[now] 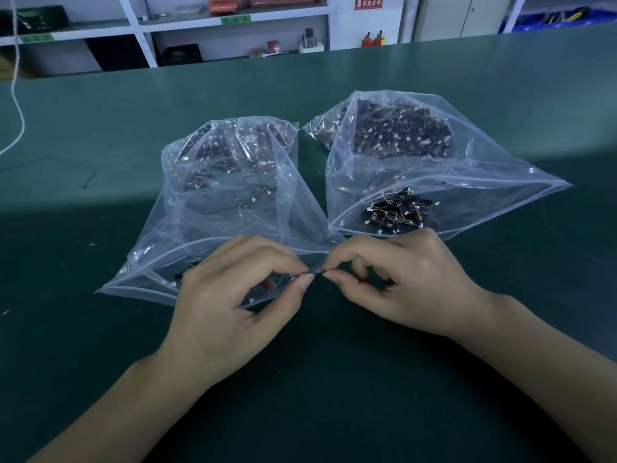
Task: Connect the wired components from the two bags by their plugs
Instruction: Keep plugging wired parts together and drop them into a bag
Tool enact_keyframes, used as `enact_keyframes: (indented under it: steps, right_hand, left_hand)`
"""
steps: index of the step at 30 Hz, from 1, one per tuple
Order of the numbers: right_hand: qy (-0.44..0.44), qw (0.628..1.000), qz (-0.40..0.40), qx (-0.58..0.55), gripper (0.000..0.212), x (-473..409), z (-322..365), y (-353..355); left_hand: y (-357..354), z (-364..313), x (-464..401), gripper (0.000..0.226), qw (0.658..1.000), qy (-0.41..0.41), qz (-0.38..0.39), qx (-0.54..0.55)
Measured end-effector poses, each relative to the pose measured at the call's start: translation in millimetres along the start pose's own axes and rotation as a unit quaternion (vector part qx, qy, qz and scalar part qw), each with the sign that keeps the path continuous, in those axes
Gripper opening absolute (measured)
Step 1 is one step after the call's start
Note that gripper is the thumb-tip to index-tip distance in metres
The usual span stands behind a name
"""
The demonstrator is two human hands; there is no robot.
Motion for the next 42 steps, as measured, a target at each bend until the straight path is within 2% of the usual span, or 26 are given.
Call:
enact_keyframes:
  steps: [20,25,31,36,42]
  right_hand:
    - [-0.047,0.998,0.020,-0.031,0.013,1.7,-7.2,-4.4]
    - [-0.052,0.997,0.048,-0.021,0.015,2.2,-8.0,-7.0]
    - [-0.072,0.996,0.054,0.004,0.012,3.5,-25.7,2.2]
    - [-0.107,0.992,0.034,0.058,0.007,5.4,-53.3,22.3]
    - [-0.172,0.977,-0.047,0.118,0.005,9.9,-76.8,40.1]
  left_hand:
    - [-3.8,3.4,0.8,0.011,1.000,0.010,0.024,-0.002]
    - [-5.7,6.5,2.5,0.010,0.999,0.023,0.037,-0.004]
    - [-4.1,11.9,2.6,0.032,0.996,0.058,0.057,-0.031]
    - [-6.0,25.3,4.9,0.042,0.992,0.082,0.076,-0.063]
    - [-5.7,25.8,0.5,0.023,0.989,0.053,0.082,-0.114]
Point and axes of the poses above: each hand's wrist, its own x-axis away from the middle knuckle, its own y-axis out of the back of the hand, z = x × y, the point moved 7 cm from there along -x, towards the middle knuckle, and after that the axes turned 11 degrees about -x, right-handed, at the moved point
